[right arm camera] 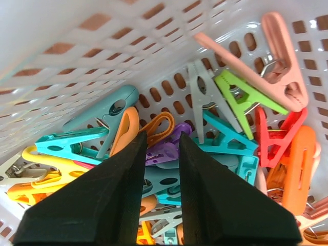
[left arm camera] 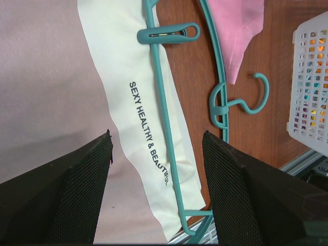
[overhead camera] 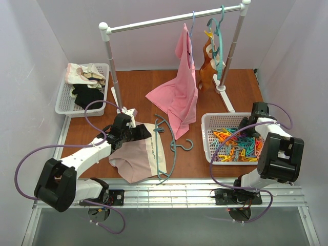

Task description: Clip the underwear to the hanger

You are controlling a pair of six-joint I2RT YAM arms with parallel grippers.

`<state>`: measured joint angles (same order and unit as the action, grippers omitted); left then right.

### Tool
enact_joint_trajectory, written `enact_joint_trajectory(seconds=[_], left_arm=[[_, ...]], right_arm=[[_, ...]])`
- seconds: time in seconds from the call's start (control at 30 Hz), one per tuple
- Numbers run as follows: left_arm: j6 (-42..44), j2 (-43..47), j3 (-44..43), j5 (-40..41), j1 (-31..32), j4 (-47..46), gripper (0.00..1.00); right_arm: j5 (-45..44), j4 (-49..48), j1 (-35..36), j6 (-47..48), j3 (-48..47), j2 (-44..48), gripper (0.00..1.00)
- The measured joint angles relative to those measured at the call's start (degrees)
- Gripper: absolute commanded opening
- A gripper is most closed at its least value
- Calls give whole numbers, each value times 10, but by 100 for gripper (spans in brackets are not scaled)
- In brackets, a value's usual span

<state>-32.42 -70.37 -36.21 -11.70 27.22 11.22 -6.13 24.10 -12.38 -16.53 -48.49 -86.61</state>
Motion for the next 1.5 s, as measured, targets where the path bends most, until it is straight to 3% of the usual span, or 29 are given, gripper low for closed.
enact_joint_trajectory(seconds=[0.37, 0.57, 1.0, 1.27, 1.5], left_arm=[[7, 3, 2, -2, 0, -1, 63], [14, 3, 0, -2, 0, 0, 63], [16, 2, -33, -13, 0, 3, 63], [14, -14, -85, -48, 7, -12, 63], [-15, -16, -128, -104, 34, -24, 63]], right_arm=[[-18, 1, 10, -10, 3, 0, 2], [-39, 26, 10, -3, 1, 18, 2], [-70, 60, 10, 22, -32, 149, 2], [-17, 85, 12, 19, -32, 233, 2], [91, 90, 25, 11, -33, 310, 3]])
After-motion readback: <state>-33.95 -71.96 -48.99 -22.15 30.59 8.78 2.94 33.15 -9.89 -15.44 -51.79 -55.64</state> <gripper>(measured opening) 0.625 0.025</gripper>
